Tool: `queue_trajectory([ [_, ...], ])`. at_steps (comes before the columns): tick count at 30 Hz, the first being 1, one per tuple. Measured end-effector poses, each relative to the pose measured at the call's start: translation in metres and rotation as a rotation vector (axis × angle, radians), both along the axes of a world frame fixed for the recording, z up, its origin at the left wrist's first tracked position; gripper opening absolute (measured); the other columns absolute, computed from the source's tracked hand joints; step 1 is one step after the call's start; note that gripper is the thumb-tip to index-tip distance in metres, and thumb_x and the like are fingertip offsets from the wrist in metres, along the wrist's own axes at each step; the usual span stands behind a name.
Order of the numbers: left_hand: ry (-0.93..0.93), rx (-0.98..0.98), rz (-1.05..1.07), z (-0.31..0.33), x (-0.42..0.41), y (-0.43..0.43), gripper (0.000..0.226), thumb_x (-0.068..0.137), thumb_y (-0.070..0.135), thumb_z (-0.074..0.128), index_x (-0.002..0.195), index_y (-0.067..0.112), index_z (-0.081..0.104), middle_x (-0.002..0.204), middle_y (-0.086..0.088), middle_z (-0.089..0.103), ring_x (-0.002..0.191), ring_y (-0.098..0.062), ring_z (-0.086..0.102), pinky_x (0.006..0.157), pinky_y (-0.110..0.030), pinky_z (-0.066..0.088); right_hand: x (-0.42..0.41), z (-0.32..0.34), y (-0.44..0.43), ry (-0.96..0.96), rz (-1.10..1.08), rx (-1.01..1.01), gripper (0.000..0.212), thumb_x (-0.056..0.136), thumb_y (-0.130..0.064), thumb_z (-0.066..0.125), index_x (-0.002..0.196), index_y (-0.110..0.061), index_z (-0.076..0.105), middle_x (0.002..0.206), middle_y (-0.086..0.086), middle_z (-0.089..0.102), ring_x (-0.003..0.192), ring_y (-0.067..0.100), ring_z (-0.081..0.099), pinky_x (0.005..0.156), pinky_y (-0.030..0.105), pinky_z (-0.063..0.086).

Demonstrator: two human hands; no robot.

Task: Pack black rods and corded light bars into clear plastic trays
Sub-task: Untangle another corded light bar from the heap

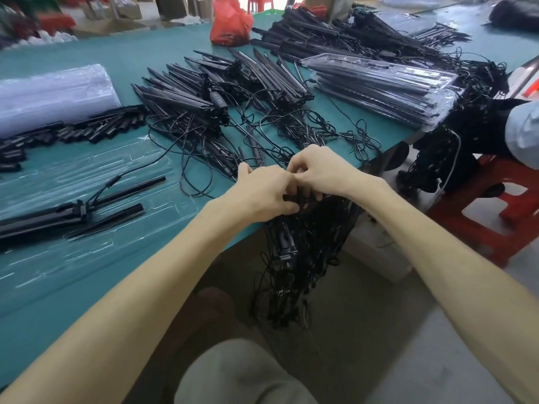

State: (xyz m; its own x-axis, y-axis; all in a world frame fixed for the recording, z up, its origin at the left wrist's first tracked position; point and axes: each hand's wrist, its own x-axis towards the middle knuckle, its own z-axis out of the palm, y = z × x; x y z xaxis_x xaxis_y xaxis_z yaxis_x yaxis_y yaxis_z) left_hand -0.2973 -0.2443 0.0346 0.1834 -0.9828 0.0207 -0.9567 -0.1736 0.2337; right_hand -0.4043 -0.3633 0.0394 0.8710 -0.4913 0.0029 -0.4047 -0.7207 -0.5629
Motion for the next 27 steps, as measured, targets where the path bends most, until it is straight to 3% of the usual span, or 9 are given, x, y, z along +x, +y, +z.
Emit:
queue_trajectory([
  [5,-0.084,0.128,-0.058,0.01,-0.005,-0.005,0.017,0.086,0.031,0.069,0.088,0.015,0.066,0.078,0.007,0.05,0.09,-0.018,0.044,0.086,-0.043,0.026,0.0,-0.006,0.001,-0.07,-0.022,0.036,0.014,0.085,-0.012,0.06,0.076,-0.012,0.071,0.054,-0.003,0.067,0.035,0.017,0.056,0.035,0.021,0.041],
  [9,-0.009,0.139,-0.044,0.012,-0.003,-0.005,0.011,0.084,0.027,0.072,0.081,0.018,0.065,0.078,0.007,0.05,0.093,-0.019,0.047,0.086,-0.041,0.024,-0.002,-0.007,-0.002,-0.098,-0.037,0.068,0.012,0.085,-0.017,0.064,0.076,-0.013,0.071,0.056,-0.002,0.069,0.04,0.02,0.06,0.038,0.024,0.046],
  [13,0.034,0.116,-0.029,0.01,-0.001,-0.001,0.016,0.088,0.028,0.07,0.097,0.015,0.069,0.096,-0.001,0.059,0.1,-0.023,0.053,0.085,-0.039,0.022,-0.001,-0.006,-0.002,-0.054,-0.025,0.071,0.014,0.089,-0.018,0.064,0.08,-0.012,0.072,0.057,0.001,0.07,0.041,0.013,0.061,0.04,0.02,0.045],
  [16,0.054,0.089,-0.04,0.008,-0.002,0.002,0.007,0.089,0.023,0.069,0.09,0.026,0.062,0.089,0.008,0.057,0.098,-0.02,0.052,0.084,-0.039,0.02,0.001,-0.002,-0.004,-0.004,0.004,0.113,0.013,0.092,-0.015,0.063,0.088,-0.005,0.071,0.07,0.007,0.073,0.052,0.017,0.067,0.043,0.023,0.05],
  [19,0.12,0.033,-0.034,0.007,0.0,0.004,0.008,0.091,0.023,0.069,0.097,0.026,0.066,0.093,0.01,0.063,0.098,-0.021,0.055,0.088,-0.038,0.023,0.001,0.003,-0.006,0.056,0.037,0.158,0.017,0.097,-0.013,0.059,0.094,0.003,0.067,0.075,0.01,0.074,0.055,0.015,0.067,0.048,0.025,0.053],
  [22,0.157,-0.024,-0.008,0.006,0.004,0.004,0.015,0.091,0.026,0.071,0.105,0.022,0.067,0.1,0.007,0.061,0.103,-0.023,0.057,0.091,-0.036,0.028,-0.002,0.007,-0.005,0.1,0.092,0.213,0.016,0.099,-0.012,0.055,0.097,0.0,0.065,0.07,0.004,0.075,0.058,0.013,0.071,0.048,0.02,0.051],
  [25,0.234,-0.035,-0.016,0.007,0.007,0.005,0.013,0.088,0.023,0.075,0.092,0.027,0.063,0.094,0.005,0.06,0.1,-0.024,0.059,0.094,-0.038,0.042,-0.001,0.01,-0.002,0.157,0.135,0.236,0.018,0.097,-0.005,0.05,0.092,-0.009,0.067,0.073,0.0,0.076,0.068,0.017,0.076,0.048,0.017,0.049],
  [27,0.337,-0.059,-0.009,0.008,0.009,0.006,0.018,0.086,0.019,0.077,0.084,0.026,0.061,0.085,0.004,0.061,0.086,-0.019,0.061,0.082,-0.034,0.046,0.002,0.01,-0.003,0.188,0.138,0.235,0.018,0.095,-0.002,0.054,0.09,-0.011,0.069,0.076,0.004,0.077,0.07,0.018,0.076,0.047,0.016,0.046],
])
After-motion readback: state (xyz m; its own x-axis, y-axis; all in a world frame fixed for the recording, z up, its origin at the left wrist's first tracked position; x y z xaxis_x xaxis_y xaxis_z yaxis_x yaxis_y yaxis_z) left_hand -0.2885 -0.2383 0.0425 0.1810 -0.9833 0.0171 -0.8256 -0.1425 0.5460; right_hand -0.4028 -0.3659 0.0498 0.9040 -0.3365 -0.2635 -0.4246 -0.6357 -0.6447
